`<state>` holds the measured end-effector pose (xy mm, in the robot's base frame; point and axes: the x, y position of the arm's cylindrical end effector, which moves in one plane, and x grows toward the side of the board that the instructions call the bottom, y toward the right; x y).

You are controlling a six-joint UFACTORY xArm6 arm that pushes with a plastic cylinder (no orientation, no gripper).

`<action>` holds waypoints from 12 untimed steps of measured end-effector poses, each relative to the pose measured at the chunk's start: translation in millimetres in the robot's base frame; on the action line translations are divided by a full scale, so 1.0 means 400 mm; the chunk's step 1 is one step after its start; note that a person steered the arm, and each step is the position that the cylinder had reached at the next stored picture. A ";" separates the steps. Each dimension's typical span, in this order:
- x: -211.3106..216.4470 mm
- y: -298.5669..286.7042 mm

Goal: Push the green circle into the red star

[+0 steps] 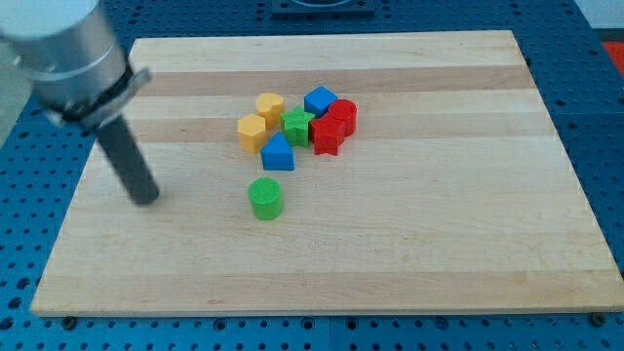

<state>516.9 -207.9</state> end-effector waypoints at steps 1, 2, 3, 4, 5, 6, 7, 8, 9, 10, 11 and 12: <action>0.053 0.215; 0.030 0.393; -0.023 0.499; 0.066 0.327; 0.003 0.180; -0.024 0.368; -0.010 0.433; -0.027 0.546; -0.103 0.554; -0.149 0.552; -0.114 0.551; -0.037 0.424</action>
<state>502.3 -38.4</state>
